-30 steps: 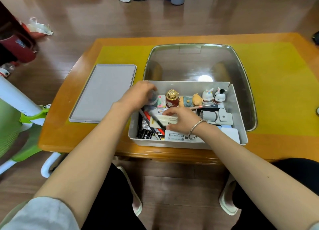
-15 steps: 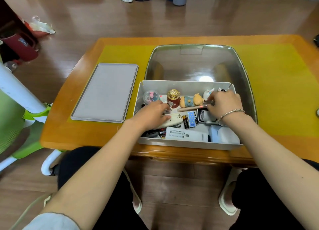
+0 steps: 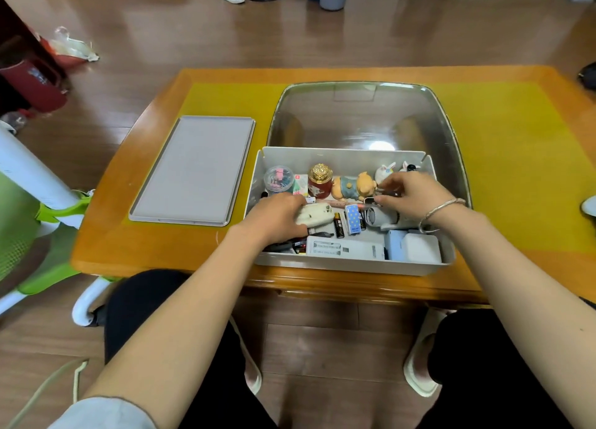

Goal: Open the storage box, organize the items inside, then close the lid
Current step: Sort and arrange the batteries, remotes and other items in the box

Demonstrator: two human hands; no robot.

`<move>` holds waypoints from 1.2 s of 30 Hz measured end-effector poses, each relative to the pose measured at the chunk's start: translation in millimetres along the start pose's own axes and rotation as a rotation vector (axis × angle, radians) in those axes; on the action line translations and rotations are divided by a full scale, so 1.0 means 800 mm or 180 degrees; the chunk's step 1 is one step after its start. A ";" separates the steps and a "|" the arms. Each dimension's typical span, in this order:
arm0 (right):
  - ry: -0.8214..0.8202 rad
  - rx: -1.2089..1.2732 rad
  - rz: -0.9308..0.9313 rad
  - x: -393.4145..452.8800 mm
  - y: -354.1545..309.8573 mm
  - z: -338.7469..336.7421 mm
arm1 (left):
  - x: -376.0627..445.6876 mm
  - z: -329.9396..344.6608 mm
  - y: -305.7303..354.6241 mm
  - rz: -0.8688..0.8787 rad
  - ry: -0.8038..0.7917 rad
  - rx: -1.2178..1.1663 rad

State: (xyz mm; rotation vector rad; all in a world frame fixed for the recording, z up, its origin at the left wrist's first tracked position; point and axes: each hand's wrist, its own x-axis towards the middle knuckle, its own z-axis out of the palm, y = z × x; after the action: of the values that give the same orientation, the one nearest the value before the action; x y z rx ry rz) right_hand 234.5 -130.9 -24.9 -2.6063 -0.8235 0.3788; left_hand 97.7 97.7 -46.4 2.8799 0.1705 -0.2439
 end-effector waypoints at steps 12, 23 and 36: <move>-0.0183 -0.2101 -0.0153 -0.005 -0.006 0.004 | -0.021 0.004 0.006 -0.0218 0.0717 -0.0570; 0.0212 -0.1790 -0.0718 0.013 -0.054 0.034 | -0.037 0.006 0.005 -0.0396 0.1668 -0.0835; 0.0428 -0.1586 -0.0844 0.026 -0.050 0.037 | -0.041 0.018 0.001 -0.0316 0.1955 -0.1268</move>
State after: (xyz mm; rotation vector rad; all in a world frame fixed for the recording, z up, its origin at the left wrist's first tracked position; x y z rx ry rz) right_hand 220.8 -80.2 -37.2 -2.8616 -1.3348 -0.0922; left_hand 63.6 89.9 -53.8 2.4576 0.4161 0.5983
